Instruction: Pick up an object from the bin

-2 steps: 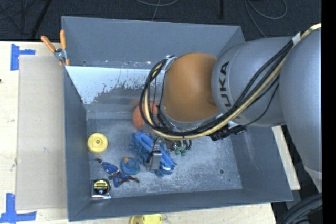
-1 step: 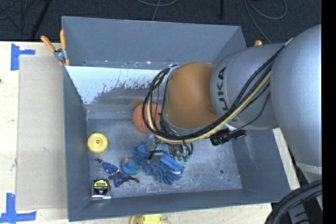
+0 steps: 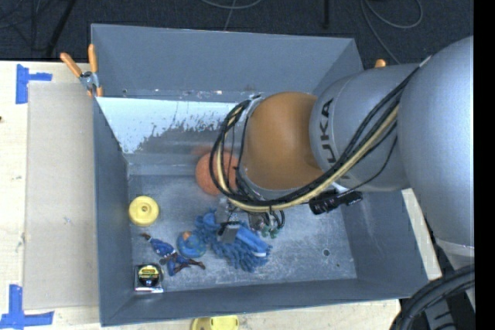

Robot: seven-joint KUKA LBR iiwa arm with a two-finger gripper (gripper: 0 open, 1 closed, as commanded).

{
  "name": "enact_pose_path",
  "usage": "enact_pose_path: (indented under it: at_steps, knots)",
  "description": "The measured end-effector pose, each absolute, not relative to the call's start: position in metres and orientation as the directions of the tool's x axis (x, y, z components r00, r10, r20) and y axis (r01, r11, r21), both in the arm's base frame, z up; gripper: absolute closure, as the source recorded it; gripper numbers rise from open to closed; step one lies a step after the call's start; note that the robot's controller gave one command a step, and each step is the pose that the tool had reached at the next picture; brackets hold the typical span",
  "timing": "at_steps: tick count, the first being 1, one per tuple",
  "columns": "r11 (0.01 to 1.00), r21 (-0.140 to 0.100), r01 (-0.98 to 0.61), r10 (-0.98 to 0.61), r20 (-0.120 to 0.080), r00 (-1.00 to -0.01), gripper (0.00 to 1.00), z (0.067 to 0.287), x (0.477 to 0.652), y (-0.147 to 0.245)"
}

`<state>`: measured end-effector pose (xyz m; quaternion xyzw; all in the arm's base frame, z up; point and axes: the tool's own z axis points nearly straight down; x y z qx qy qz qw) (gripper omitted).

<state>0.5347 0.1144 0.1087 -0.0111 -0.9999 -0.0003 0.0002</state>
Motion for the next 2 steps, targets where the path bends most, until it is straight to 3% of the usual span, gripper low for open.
enact_pose_path:
  at_steps: [1, 2]
  knots:
    - [1.0, 0.0, 0.018, 0.018, 0.003, -1.0, 1.0, 0.138, 0.544, 0.098]
    - [1.0, -0.002, 0.002, 0.002, 0.007, -1.0, 1.0, 0.192, 0.535, 0.098]
